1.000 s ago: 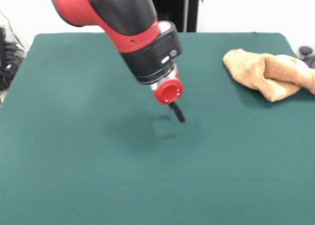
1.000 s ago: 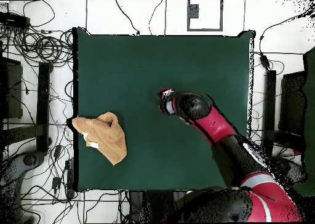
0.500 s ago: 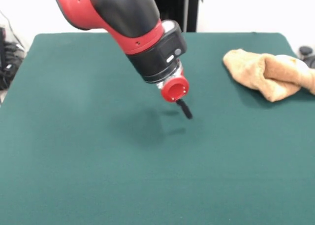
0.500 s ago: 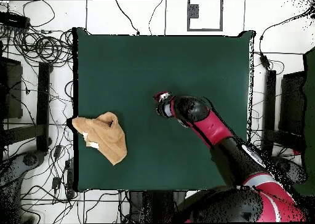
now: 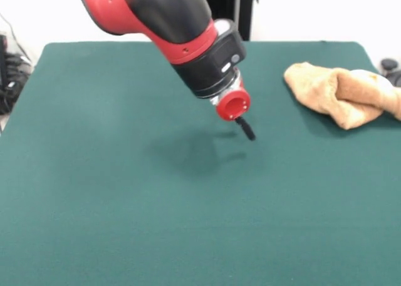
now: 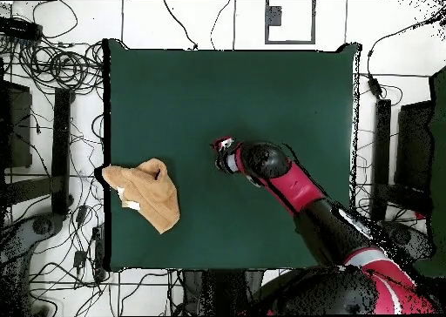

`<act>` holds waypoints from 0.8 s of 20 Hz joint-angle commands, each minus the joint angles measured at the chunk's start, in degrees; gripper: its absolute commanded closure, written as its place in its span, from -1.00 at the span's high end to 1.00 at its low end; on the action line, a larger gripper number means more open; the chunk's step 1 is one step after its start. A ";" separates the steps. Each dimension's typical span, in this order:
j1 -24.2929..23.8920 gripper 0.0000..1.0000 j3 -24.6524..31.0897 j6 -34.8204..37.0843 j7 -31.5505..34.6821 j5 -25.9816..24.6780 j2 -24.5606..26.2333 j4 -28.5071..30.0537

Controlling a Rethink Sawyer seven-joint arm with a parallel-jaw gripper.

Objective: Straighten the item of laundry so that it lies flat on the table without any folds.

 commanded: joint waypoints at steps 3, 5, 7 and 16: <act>-3.05 1.00 12.81 -1.85 5.84 4.53 2.68 10.67; -4.00 1.00 14.17 -2.99 5.78 4.45 3.74 11.12; -4.79 1.00 15.23 -3.89 5.74 4.22 4.65 11.43; -8.30 1.00 20.63 -4.50 7.87 5.31 6.48 14.19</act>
